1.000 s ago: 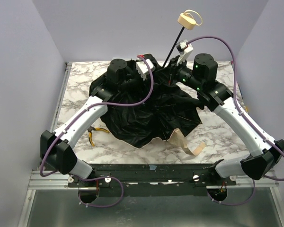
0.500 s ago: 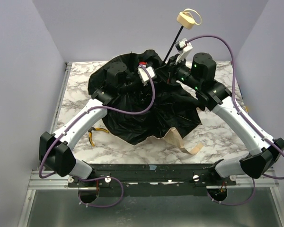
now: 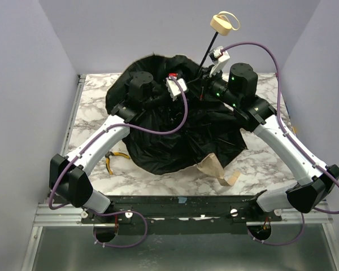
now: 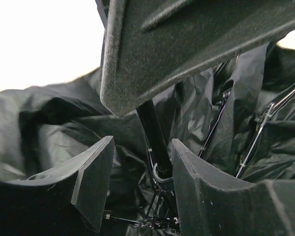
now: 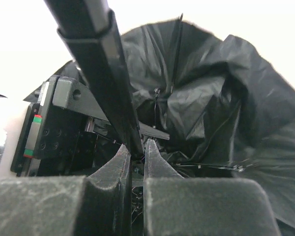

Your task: Open the umbrella

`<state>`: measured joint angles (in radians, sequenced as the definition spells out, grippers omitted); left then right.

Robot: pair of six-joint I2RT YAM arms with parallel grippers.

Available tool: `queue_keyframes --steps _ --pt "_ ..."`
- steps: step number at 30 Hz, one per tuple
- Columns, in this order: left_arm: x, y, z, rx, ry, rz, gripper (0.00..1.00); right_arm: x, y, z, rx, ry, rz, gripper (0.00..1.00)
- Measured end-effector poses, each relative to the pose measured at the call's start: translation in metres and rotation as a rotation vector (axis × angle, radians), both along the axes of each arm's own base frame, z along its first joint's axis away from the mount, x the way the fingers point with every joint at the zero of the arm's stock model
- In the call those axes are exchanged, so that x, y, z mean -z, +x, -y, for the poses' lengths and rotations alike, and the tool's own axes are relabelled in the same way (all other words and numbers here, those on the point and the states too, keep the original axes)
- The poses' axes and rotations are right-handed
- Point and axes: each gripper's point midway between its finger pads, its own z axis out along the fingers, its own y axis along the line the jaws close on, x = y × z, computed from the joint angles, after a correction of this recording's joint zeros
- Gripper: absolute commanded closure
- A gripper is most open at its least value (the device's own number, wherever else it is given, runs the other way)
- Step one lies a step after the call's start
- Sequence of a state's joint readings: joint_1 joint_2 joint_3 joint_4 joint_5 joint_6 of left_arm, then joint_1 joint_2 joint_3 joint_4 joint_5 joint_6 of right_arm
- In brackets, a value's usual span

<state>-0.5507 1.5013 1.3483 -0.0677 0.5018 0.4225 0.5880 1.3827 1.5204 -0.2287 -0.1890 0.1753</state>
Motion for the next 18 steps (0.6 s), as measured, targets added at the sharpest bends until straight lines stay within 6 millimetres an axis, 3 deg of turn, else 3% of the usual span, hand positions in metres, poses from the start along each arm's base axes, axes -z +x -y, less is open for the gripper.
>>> queue_keyframes --steps 4,11,14,18 --pt "0.005 -0.001 -0.002 0.007 0.006 -0.011 0.56 0.0 0.0 0.0 0.0 0.0 0.0 0.99" --pt "-0.006 -0.023 -0.014 0.047 -0.007 -0.069 0.6 -0.011 -0.015 -0.003 -0.047 0.055 0.017 0.99" --pt "-0.014 -0.021 -0.013 0.047 -0.002 -0.079 0.62 -0.026 -0.018 0.001 -0.042 0.079 0.058 0.99" --pt "-0.009 -0.02 -0.015 0.042 0.016 -0.057 0.63 -0.028 -0.018 0.001 -0.043 0.082 0.064 0.99"
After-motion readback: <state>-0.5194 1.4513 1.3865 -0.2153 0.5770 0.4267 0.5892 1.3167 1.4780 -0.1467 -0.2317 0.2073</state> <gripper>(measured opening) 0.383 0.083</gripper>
